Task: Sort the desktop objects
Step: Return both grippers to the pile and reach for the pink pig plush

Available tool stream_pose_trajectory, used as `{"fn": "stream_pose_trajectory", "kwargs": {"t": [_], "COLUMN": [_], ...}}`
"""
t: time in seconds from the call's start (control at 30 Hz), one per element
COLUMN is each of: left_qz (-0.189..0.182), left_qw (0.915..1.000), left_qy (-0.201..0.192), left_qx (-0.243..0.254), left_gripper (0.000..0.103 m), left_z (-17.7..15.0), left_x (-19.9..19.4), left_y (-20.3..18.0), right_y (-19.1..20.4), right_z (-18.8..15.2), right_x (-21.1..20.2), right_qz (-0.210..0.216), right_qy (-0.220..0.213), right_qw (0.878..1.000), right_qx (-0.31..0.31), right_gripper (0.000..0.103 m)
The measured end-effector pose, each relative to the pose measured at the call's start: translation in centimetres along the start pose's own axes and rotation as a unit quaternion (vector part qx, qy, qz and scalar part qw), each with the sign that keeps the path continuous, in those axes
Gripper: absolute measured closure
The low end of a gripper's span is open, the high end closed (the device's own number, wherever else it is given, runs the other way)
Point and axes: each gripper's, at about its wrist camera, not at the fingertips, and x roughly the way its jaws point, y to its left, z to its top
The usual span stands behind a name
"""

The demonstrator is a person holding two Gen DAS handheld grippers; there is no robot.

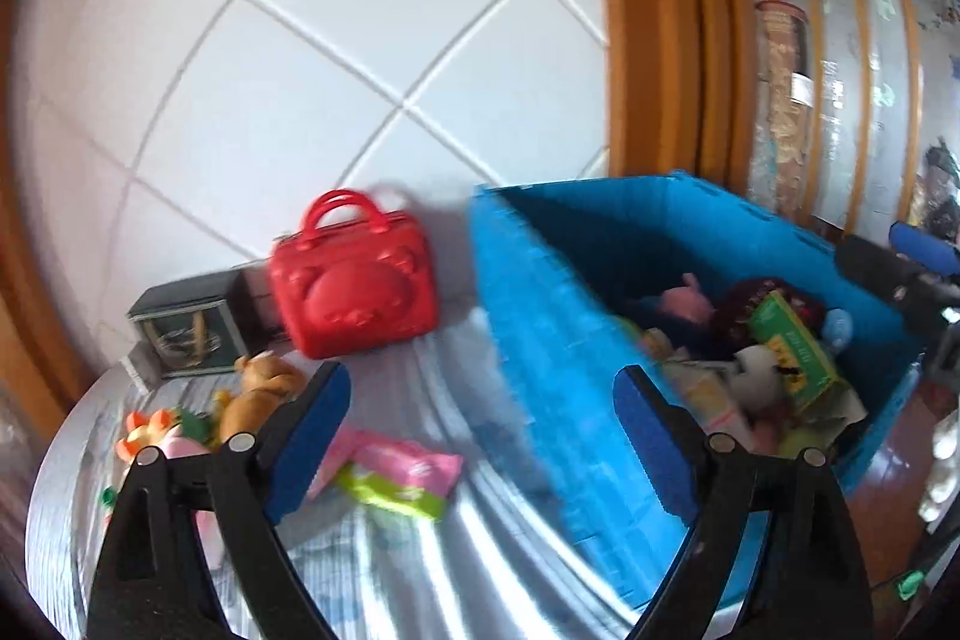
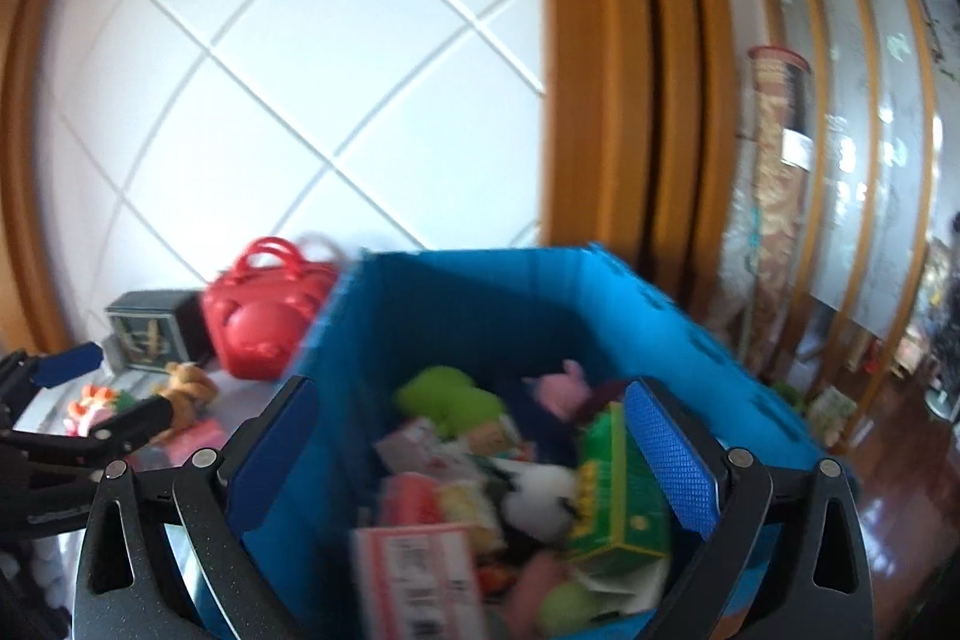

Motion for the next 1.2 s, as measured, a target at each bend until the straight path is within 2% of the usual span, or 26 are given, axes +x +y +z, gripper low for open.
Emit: {"fn": "stream_pose_trajectory", "kwargs": {"t": [0.13,0.3,0.43,0.63,0.83,1.0,1.2], "left_qz": [0.038,0.090,0.131,0.182,0.181,0.173,0.153], "left_qw": [0.9990,0.9929,0.9829,0.9607,0.9471,0.9419,0.9399], "left_qy": [0.008,0.041,0.074,0.135,0.175,0.203,0.237], "left_qx": [-0.024,-0.065,-0.107,-0.159,-0.199,-0.205,-0.193], "left_gripper": [0.013,0.013,0.013,0.013,0.013,0.013,0.013], "left_z": [-2.4,-6.1,-9.4,-14.2,-17.5,-18.4,-18.2], "left_x": [-0.9,-1.3,-0.8,1.4,4.0,8.4,15.9], "left_y": [7.1,16.0,23.1,32.7,38.5,41.7,44.6], "right_y": [5.9,12.7,18.2,25.2,31.3,37.3,43.2], "right_z": [0.2,-0.6,-2.0,-4.9,-7.4,-8.5,-9.0], "right_x": [1.0,3.6,6.5,9.9,15.1,20.1,25.4], "right_qz": [0.048,0.091,0.125,0.155,0.178,0.197,0.194], "right_qy": [0.002,0.039,0.080,0.135,0.199,0.240,0.262], "right_qw": [0.999,0.995,0.988,0.977,0.961,0.947,0.938], "right_qx": [-0.010,-0.028,-0.036,-0.051,-0.067,-0.085,-0.117], "right_gripper": [0.000,0.000,0.000,0.000,0.000,0.000,0.000]}}
